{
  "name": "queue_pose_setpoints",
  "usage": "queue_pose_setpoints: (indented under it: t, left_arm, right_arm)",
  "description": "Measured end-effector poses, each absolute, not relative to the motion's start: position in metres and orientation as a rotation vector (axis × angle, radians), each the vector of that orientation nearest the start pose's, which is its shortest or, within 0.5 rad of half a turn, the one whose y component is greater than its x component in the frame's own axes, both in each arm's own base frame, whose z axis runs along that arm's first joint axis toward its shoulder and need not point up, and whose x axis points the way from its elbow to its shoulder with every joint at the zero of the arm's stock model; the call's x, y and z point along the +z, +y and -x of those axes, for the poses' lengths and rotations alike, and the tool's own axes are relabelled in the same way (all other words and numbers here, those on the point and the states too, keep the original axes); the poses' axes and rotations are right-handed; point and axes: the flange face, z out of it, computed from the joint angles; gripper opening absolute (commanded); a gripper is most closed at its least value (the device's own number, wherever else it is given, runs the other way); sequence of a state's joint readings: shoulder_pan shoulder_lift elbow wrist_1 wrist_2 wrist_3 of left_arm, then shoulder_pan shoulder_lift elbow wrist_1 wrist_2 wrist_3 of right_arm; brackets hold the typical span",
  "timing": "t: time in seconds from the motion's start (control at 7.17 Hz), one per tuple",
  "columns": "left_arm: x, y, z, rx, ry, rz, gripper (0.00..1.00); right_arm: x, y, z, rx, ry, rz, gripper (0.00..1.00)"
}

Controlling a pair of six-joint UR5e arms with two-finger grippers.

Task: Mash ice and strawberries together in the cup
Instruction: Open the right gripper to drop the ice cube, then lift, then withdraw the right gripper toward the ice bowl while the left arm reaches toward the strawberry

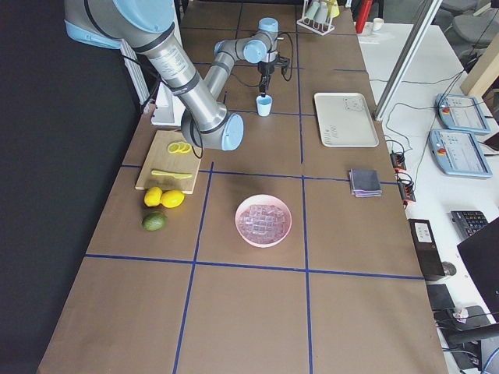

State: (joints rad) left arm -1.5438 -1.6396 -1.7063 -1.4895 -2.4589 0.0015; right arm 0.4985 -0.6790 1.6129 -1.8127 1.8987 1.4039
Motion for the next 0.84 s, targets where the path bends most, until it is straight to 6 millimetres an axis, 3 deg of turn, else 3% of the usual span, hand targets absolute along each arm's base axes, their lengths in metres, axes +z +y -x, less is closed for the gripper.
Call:
queue_pose_setpoints:
  t: [0.42,0.56,0.84]
  left_arm:
    - [0.557,-0.522,0.041,0.084,0.889,-0.105,1.0]
    - [0.554,-0.522,0.035,0.093,0.885,-0.106,1.0]
    - [0.532,-0.514,0.001,0.07,0.845,-0.079,1.0]
  right_arm:
    - [0.111,-0.425,0.555,0.206,-0.78,0.056,1.0]
    - [0.105,-0.427,0.537,0.213,-0.804,0.042,1.0]
    - [0.121,-0.449,0.476,0.235,-0.834,0.003,1.0]
